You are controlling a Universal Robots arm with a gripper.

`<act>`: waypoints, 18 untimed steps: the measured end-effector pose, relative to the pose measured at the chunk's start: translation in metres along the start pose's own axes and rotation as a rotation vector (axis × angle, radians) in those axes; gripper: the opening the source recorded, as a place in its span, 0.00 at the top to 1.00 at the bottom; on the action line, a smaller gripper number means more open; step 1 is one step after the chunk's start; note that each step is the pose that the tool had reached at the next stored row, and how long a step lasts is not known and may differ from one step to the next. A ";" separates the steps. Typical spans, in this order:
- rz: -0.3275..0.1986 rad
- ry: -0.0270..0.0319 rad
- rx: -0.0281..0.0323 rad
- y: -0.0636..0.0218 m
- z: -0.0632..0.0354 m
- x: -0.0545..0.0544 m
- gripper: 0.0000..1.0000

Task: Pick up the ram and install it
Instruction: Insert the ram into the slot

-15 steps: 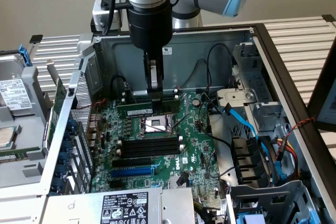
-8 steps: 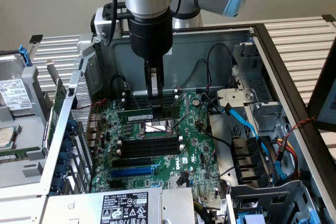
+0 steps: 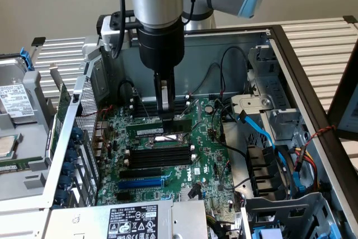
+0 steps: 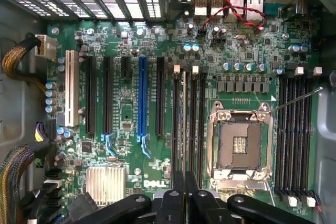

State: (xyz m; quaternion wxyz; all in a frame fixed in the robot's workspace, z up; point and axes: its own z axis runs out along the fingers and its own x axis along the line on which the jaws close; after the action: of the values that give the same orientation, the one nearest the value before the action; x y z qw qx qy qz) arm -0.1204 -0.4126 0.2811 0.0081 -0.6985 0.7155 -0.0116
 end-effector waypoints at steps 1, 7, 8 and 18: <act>0.000 0.0000 0.0000 0.0000 0.0016 0.000 0.88; 0.001 -0.0008 -0.0002 0.0003 0.0098 -0.002 0.88; 0.001 -0.0011 0.0000 0.0003 0.0112 -0.002 0.88; 0.001 -0.0029 0.0000 0.0005 0.0201 0.000 0.88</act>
State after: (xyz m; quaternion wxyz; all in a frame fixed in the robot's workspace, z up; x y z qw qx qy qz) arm -0.1203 -0.4130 0.2610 0.0092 -0.6980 0.7160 -0.0106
